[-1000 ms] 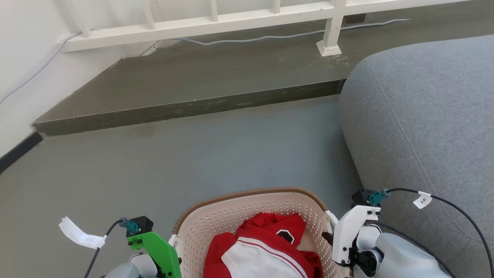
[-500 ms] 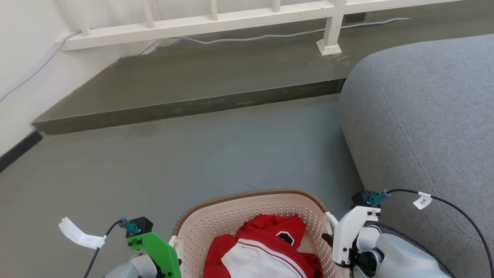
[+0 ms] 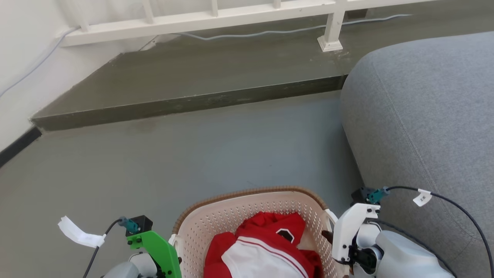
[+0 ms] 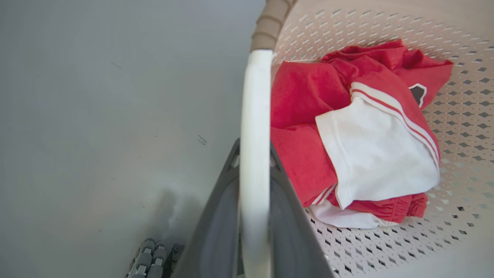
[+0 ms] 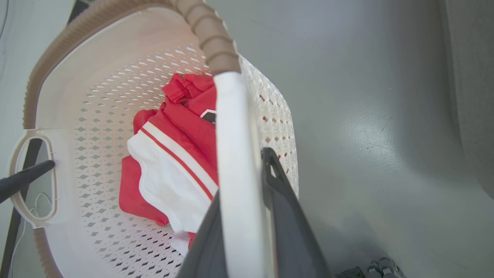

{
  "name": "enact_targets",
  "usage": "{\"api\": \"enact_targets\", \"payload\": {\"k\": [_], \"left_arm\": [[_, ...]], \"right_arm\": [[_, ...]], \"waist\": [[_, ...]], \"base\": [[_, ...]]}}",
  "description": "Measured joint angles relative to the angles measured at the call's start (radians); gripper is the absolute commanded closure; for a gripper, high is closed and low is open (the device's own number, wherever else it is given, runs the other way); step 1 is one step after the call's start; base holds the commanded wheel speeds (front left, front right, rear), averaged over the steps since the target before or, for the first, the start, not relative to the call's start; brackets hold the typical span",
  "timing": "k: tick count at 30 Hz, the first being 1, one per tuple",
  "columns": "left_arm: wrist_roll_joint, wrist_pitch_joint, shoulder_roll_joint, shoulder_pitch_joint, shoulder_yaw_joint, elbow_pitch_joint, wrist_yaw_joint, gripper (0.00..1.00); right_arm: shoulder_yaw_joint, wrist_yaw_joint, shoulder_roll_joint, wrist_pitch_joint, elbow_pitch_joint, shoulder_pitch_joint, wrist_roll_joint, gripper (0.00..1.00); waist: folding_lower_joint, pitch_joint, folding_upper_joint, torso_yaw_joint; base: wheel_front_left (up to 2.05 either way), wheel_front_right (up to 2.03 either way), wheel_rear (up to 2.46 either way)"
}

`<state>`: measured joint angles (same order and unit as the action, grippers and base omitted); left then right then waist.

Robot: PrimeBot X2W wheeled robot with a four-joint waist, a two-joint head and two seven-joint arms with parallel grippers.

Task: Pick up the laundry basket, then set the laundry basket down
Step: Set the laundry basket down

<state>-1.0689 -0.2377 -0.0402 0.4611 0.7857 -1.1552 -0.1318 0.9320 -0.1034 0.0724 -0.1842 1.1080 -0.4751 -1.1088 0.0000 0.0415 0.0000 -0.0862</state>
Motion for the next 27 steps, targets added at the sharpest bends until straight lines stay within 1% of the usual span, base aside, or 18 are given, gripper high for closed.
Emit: {"api": "enact_targets", "payload": {"k": [4, 12, 20, 27], "left_arm": [[0.000, 0.003, 0.000, 0.020, -0.001, 0.002, 0.000, 1.00], [0.009, 0.055, -0.018, 0.089, 0.011, 0.027, 0.000, 1.00], [0.015, 0.101, -0.023, 0.134, 0.016, 0.054, 0.000, 1.00], [0.028, 0.150, -0.044, 0.182, 0.017, 0.069, 0.000, 1.00]], "right_arm": [[0.000, 0.000, 0.000, 0.025, 0.003, -0.024, 0.000, 1.00], [-0.001, 0.000, -0.002, 0.087, 0.002, -0.083, 0.004, 1.00], [-0.002, 0.000, 0.007, 0.144, 0.002, -0.139, 0.022, 1.00], [0.001, -0.001, -0.001, 0.193, 0.002, -0.202, 0.036, 1.00]], "waist": [[0.0000, 0.022, 0.0000, 0.001], [0.0000, 0.097, 0.0000, 0.006], [0.0001, 0.197, 0.0000, 0.012], [0.0002, 0.292, 0.0000, 0.016]], "base": [[0.00, 0.00, 0.00], [0.00, 0.00, 0.00], [0.00, 0.00, 0.00], [0.00, 0.00, 0.00]]}}
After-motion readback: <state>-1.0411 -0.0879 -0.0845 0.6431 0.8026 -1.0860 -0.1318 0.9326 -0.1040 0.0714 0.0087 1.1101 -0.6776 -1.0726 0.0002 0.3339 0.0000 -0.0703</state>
